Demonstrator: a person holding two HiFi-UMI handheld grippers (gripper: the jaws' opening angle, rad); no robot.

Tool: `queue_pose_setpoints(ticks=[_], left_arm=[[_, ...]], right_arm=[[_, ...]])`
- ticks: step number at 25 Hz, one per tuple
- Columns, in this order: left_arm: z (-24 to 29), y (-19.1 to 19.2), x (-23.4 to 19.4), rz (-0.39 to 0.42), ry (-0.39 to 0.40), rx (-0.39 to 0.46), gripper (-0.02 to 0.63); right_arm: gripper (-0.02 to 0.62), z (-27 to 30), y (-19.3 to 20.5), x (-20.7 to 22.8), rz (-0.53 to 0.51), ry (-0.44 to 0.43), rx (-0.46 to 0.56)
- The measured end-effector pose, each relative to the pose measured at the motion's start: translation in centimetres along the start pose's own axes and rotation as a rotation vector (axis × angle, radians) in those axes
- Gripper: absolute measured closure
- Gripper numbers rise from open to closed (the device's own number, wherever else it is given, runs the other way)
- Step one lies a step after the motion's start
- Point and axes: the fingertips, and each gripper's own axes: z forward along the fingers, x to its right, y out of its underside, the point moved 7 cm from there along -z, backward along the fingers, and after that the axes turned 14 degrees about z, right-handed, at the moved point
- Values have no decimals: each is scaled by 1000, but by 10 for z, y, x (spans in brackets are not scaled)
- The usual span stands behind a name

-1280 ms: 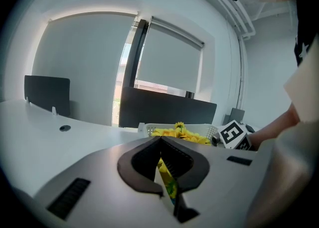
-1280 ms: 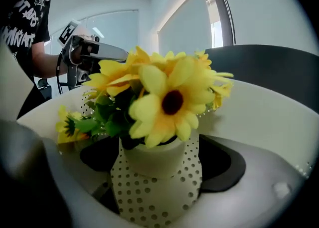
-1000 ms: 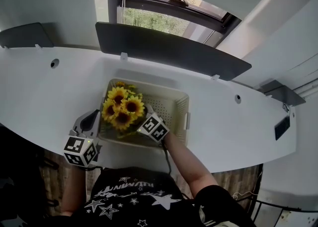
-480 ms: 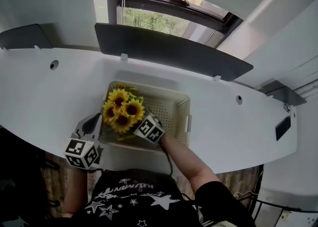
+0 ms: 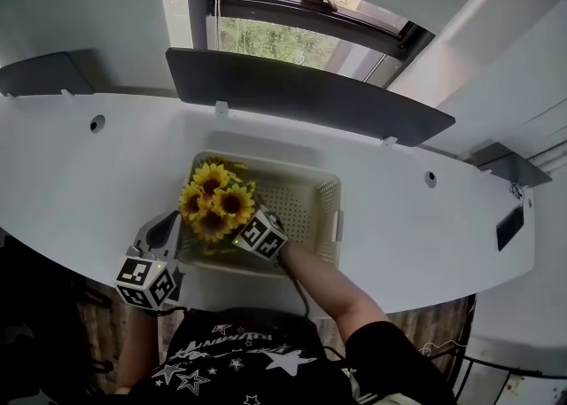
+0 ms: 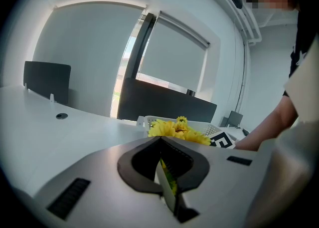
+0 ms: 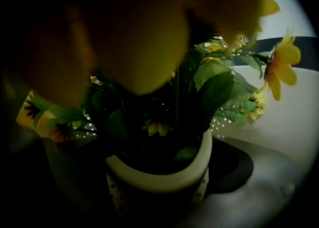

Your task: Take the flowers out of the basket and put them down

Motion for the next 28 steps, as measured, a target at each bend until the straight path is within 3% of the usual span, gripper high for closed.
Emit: queue_pose_setpoints(ticks=[9, 19, 28], left_arm=[[-1, -1, 0, 1, -6, -1, 597], [-13, -10, -15, 1, -36, 44, 597], [-11, -21, -17, 13, -1, 95, 597]], right_arm=[[51, 7, -8, -1, -17, 11, -11], [49, -16, -21, -2, 7, -7, 48], [49, -50, -40, -2, 43, -2, 57]])
